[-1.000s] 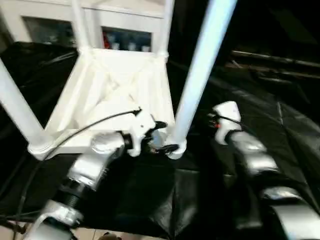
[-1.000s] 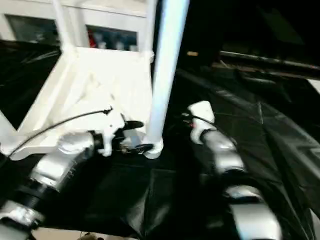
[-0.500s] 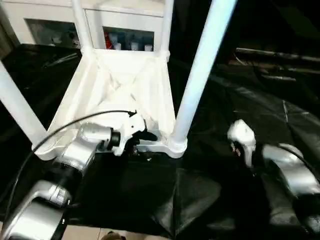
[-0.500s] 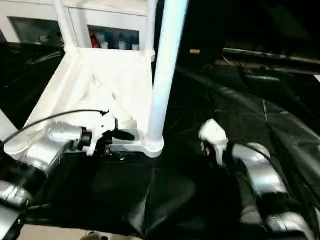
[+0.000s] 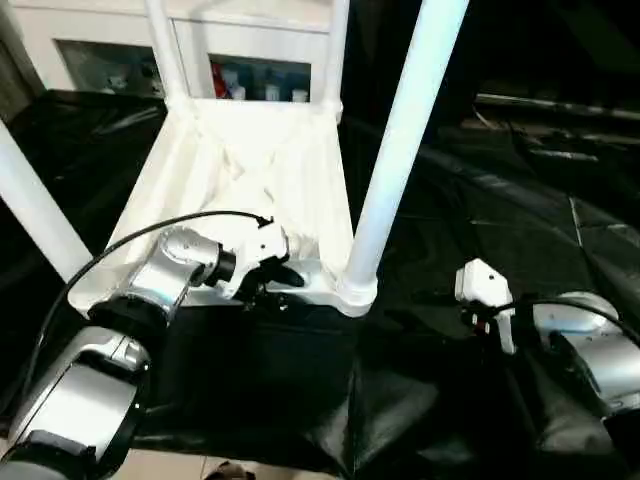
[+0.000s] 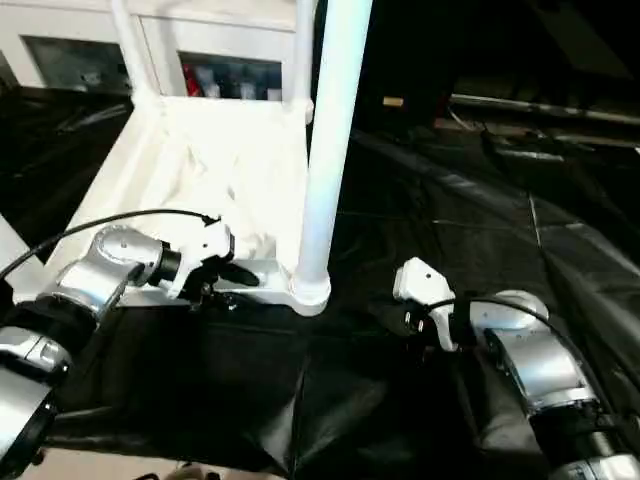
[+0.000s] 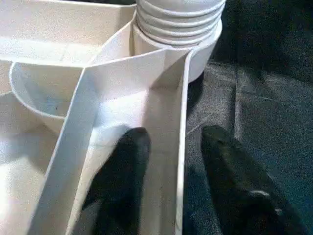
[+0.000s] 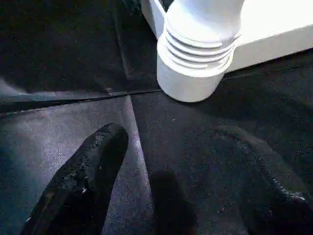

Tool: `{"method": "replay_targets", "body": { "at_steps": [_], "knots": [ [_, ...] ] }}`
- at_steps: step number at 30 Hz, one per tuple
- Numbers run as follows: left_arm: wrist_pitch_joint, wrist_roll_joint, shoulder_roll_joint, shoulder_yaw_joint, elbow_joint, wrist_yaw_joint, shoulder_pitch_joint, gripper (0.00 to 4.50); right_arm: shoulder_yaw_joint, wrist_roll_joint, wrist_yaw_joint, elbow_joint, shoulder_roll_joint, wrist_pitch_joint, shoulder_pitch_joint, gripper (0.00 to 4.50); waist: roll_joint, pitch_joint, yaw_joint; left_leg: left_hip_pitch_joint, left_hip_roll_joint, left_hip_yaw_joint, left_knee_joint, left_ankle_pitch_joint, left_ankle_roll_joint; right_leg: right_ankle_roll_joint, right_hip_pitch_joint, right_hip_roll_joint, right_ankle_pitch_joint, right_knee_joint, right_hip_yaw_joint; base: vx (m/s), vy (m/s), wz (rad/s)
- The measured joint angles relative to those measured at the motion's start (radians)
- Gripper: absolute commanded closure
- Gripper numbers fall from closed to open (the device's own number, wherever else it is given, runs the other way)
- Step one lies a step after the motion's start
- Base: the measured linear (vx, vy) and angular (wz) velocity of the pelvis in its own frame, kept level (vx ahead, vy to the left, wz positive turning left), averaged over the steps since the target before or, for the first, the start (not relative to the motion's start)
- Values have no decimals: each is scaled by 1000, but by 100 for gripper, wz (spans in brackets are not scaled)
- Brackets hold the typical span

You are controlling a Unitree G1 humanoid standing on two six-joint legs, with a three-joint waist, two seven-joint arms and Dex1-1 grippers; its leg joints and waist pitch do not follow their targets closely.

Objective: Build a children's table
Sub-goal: Rotate leg to tighten

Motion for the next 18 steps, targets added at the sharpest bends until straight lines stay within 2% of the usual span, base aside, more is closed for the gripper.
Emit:
{"method": "replay_targets", "body": {
  "at_steps": [3,6,8,11,14,17,18],
  "knots": [
    [-5,11,-3,0,25,-2,-13,289,0,0,-10,-21,0,3,17,116,1,0,4,0,0,0,0,0,0,0,0,0,0,0,0,0,0,0],
    [-14,15,-12,3,46,-2,-21,295,0,0,-12,-23,0,14,25,116,12,1,4,0,-1,-1,1,0,0,-1,1,-1,0,-1,0,0,0,0],
    [-20,15,-23,8,65,-2,-26,330,0,0,-15,-23,0,16,25,116,17,0,4,0,-1,-1,1,0,0,-1,1,-2,0,-1,0,0,0,0],
    [-28,15,-39,16,84,-2,-34,334,0,0,-24,-25,0,20,25,116,17,0,5,0,-1,-1,1,0,0,-1,1,-1,0,-1,-1,0,0,0],
    [-36,16,-40,20,95,-1,-35,371,0,0,-33,-25,0,22,25,116,19,0,5,0,-1,-1,1,0,0,-1,1,-1,0,-1,-1,0,0,0],
    [-49,19,-44,21,104,-2,-36,379,0,0,-40,-27,1,23,25,116,19,-1,5,0,-1,-1,1,0,0,-1,2,-1,0,-1,-1,0,0,0],
    [-50,19,-45,23,106,0,-36,406,0,0,-46,-29,4,23,25,116,20,-1,5,0,-1,-1,1,0,0,-1,2,-1,0,-1,-1,0,0,0]
  ]
}}
